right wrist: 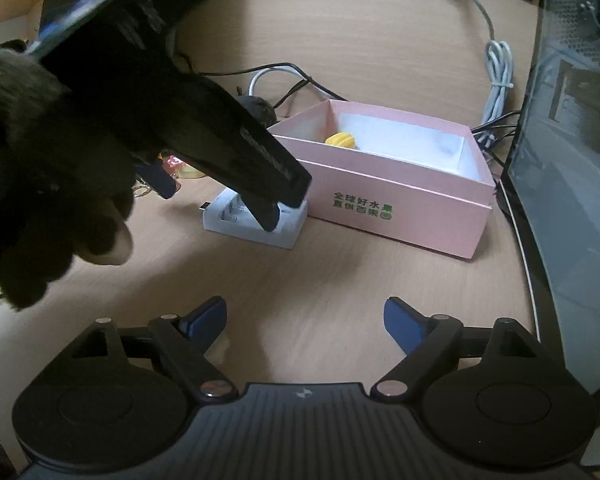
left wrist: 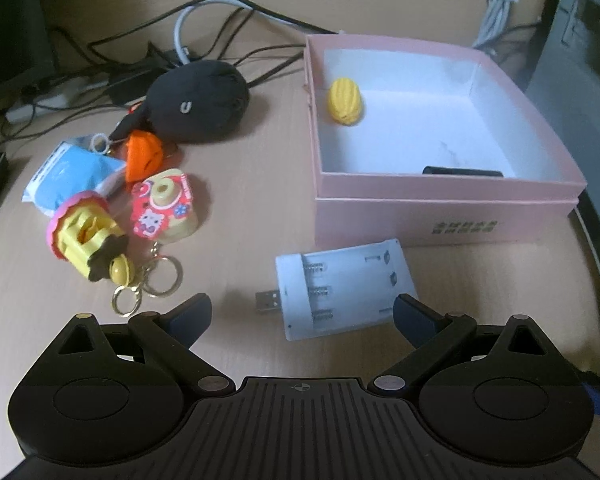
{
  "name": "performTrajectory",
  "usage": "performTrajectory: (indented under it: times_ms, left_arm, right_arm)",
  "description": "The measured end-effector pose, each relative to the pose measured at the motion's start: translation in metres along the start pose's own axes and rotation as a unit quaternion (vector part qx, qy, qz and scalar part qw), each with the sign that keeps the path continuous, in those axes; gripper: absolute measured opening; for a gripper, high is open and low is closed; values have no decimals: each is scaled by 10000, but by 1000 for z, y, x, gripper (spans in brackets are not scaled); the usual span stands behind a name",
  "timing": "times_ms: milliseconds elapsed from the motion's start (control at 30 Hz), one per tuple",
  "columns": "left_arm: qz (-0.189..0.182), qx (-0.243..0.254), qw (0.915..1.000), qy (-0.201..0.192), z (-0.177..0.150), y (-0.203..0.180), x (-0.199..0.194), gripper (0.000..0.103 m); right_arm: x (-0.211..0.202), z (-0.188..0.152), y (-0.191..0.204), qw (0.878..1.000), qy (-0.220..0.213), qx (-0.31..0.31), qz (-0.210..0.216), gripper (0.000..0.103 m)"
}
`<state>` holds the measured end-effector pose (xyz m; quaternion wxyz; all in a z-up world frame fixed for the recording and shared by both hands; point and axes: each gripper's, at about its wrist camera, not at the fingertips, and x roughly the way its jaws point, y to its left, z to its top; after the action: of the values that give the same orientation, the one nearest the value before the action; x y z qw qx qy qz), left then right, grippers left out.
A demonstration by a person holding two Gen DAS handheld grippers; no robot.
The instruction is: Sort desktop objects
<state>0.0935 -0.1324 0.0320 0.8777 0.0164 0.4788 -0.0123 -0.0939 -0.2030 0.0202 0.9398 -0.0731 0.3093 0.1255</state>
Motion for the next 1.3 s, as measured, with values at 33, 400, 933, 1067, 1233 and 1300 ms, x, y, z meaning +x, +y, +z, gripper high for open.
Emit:
performTrajectory:
  times_ms: [33, 400, 933, 1067, 1233, 1300]
  left_arm:
    - [5, 17, 10000, -34, 0, -1, 0, 99]
    - [-155, 139, 9998, -9, -1, 4, -6, 43]
    - [-1235, -84, 9919, 290, -26, 23, -39, 68]
    - [-904, -199, 9957, -69, -21, 43, -50, 86]
    - [-576, -380, 9975, -168, -21, 73, -52, 93]
    - [-514, -422, 9977, -155, -25, 86, -50, 94]
  right_arm:
    - [-2, -1, -1, 10000, -3, 10, -3, 89]
    - [-4, -3, -3, 9999, 66, 52, -70, 90]
    - [2, 2, 12, 9995, 246, -111, -184, 93]
    - [8, 16, 30, 9998, 76, -145, -124, 100]
    - [33, 33, 52, 9997, 138, -176, -64, 103]
    - [43, 35, 59, 9995, 267, -59, -130, 103]
